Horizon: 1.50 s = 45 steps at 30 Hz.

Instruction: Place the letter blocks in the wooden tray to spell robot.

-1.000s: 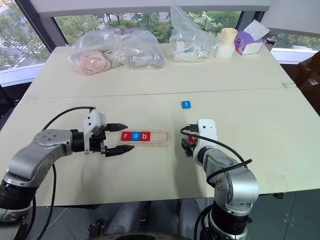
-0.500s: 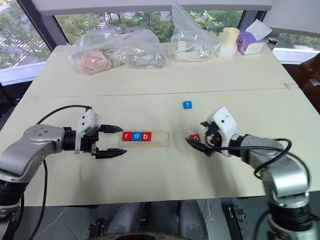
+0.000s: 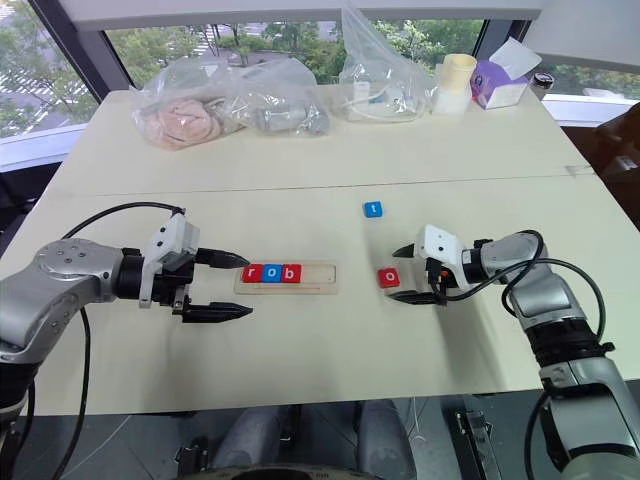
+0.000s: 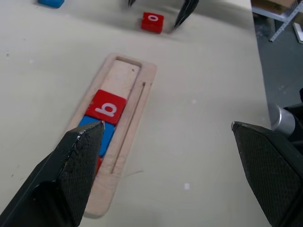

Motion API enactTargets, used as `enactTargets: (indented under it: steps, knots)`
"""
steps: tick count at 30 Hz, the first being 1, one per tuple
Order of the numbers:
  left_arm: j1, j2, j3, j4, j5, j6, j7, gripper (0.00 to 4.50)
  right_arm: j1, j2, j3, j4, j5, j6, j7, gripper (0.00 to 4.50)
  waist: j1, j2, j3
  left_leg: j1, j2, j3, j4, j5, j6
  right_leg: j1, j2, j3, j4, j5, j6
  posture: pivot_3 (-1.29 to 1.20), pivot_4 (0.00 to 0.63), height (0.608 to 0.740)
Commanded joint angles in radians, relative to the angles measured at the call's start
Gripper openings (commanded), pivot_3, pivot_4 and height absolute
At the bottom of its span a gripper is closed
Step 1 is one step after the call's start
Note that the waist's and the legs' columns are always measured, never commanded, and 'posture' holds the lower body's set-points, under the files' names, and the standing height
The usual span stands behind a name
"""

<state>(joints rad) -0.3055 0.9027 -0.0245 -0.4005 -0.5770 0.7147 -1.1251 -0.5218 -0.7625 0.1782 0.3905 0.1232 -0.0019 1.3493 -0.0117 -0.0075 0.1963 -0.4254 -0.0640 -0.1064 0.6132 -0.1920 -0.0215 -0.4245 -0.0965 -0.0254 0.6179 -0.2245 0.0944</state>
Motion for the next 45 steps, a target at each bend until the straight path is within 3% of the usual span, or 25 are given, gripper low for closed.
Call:
enactTargets:
  steps: [1, 3, 8, 15, 23, 32, 45]
  knots:
    - [0.013, 0.003, 0.032, -0.043, -0.022, 0.014, 0.025, 4.5, -0.048, 0.011, 0.013, 0.076, -0.018, -0.07, 0.043, 4.2, 0.0, 0.0, 0.0, 0.0, 0.0, 0.0, 0.0, 0.0, 0.0, 0.0, 0.0, 0.0, 0.0, 0.0, 0.0, 0.0, 0.15, 0.74]
    - [0.021, 0.004, 0.036, -0.047, -0.02, 0.014, 0.034, 4.5, -0.073, 0.018, 0.034, 0.125, -0.038, -0.113, 0.063, 3.56, -0.002, 0.0, 0.0, 0.001, 0.0, 0.0, 0.0, 0.0, 0.0, 0.0, 0.0, 0.0, 0.001, 0.0, 0.0, 0.0, 0.15, 0.74]
    - [0.021, 0.01, 0.046, -0.04, -0.016, 0.008, 0.045, 4.5, -0.1, 0.015, 0.034, 0.154, -0.031, -0.107, 0.097, 1.12, -0.002, 0.0, 0.0, 0.002, 0.0, 0.0, 0.0, 0.0, 0.0, 0.001, 0.001, 0.0, 0.002, 0.0, -0.001, 0.0, 0.15, 0.74]
    - [0.045, 0.041, 0.011, 0.0, 0.051, -0.061, 0.02, 4.5, -0.15, 0.115, -0.014, -0.135, 0.078, 0.273, -0.043, 1.13, -0.01, 0.0, 0.0, 0.002, 0.001, 0.001, 0.0, 0.0, 0.0, -0.002, 0.001, 0.004, 0.006, 0.0, -0.001, 0.0, 0.15, 0.74]
    - [0.053, 0.004, 0.007, -0.011, 0.047, -0.056, 0.045, 4.5, -0.113, 0.188, 0.114, -0.432, -0.012, 0.498, -0.207, 1.13, 0.004, 0.0, 0.0, 0.001, -0.001, 0.001, 0.001, 0.0, 0.0, -0.005, 0.0, 0.005, 0.01, -0.001, -0.001, 0.0, 0.15, 0.74]
    - [0.066, 0.003, 0.022, -0.034, 0.028, -0.031, 0.07, 4.5, -0.118, 0.213, 0.192, -0.427, -0.06, 0.482, -0.253, 1.13, -0.001, 0.0, 0.0, 0.001, -0.001, 0.002, 0.001, 0.0, 0.0, -0.005, 0.0, 0.006, 0.01, 0.0, -0.001, 0.0, 0.15, 0.74]
    - [0.063, -0.019, 0.021, -0.057, 0.009, 0.003, 0.119, 4.5, -0.174, 0.278, 0.235, -0.267, -0.127, 0.363, -0.281, 1.13, -0.003, 0.0, 0.0, 0.002, -0.001, 0.002, 0.001, 0.0, -0.001, -0.004, 0.0, 0.006, 0.01, 0.0, 0.0, 0.0, 0.15, 0.74]
